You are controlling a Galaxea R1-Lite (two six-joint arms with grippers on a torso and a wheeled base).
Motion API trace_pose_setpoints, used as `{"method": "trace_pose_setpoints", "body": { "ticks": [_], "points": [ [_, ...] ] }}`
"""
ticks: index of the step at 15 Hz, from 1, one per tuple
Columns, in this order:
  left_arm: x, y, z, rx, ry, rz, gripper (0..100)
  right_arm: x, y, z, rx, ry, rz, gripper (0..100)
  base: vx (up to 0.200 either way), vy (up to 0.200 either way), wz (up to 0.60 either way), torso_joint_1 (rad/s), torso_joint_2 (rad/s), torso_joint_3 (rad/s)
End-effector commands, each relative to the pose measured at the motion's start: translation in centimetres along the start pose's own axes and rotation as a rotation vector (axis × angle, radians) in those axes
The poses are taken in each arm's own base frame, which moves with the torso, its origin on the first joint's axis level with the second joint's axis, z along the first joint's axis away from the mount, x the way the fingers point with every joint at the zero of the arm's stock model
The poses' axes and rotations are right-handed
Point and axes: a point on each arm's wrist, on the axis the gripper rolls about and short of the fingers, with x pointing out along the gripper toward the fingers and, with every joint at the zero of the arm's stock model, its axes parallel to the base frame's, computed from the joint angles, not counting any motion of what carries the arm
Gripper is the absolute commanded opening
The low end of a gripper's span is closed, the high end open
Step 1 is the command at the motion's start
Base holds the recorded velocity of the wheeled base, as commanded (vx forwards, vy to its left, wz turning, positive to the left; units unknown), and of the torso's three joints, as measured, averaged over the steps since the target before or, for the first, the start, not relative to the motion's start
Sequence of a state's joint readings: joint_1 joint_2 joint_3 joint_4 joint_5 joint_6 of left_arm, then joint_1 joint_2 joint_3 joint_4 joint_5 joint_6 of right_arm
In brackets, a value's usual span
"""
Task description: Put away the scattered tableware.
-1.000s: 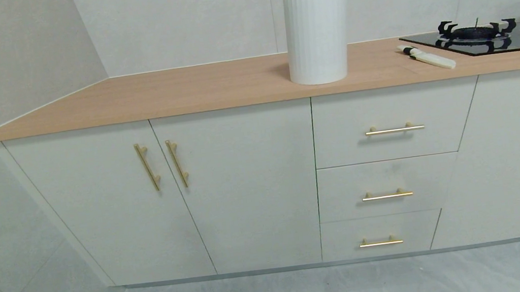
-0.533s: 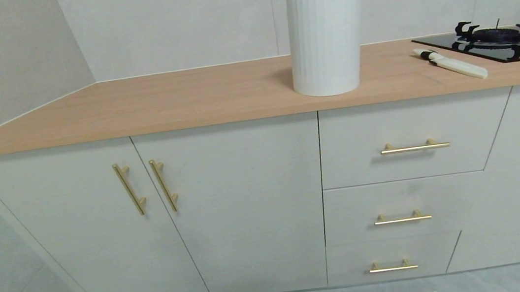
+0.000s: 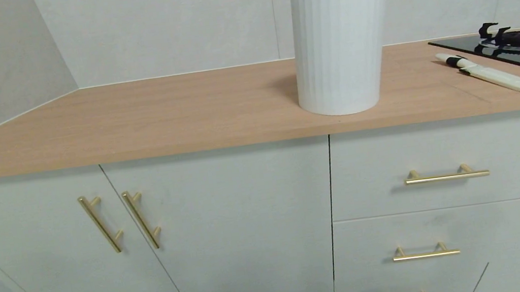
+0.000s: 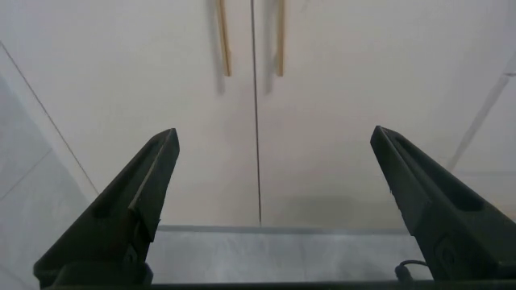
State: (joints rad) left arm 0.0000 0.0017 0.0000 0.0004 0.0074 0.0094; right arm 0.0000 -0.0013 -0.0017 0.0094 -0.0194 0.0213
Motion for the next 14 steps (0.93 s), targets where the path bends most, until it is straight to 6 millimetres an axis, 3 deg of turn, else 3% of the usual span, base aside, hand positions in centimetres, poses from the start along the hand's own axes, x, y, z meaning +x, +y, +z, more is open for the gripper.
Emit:
{"method": "trace_pose_setpoints", "body": {
  "ticks": [1,3,11,14],
  "points": [
    [0.00,0.00,0.00,0.000,-0.001,0.000,100,0.01,0.00,-0.02,0.000,0.003,-0.001,100,0.200,0.000,0.00,0.002,0.00,0.002],
    [0.00,0.00,0.00,0.000,-0.001,0.000,100,0.01,0.00,0.00,0.000,0.001,-0.001,100,0.200,0.000,0.00,0.007,0.00,0.000],
    [-0.01,0.00,0.05,0.001,-0.002,0.000,100,0.01,0.00,0.00,0.000,0.001,-0.001,100,0.000,0.000,0.00,0.000,0.00,0.000],
    [0.00,0.00,0.00,0.001,-0.001,0.000,100,0.01,0.00,0.00,0.000,0.001,-0.001,100,0.000,-0.200,0.00,-0.002,0.01,0.002]
  ]
}}
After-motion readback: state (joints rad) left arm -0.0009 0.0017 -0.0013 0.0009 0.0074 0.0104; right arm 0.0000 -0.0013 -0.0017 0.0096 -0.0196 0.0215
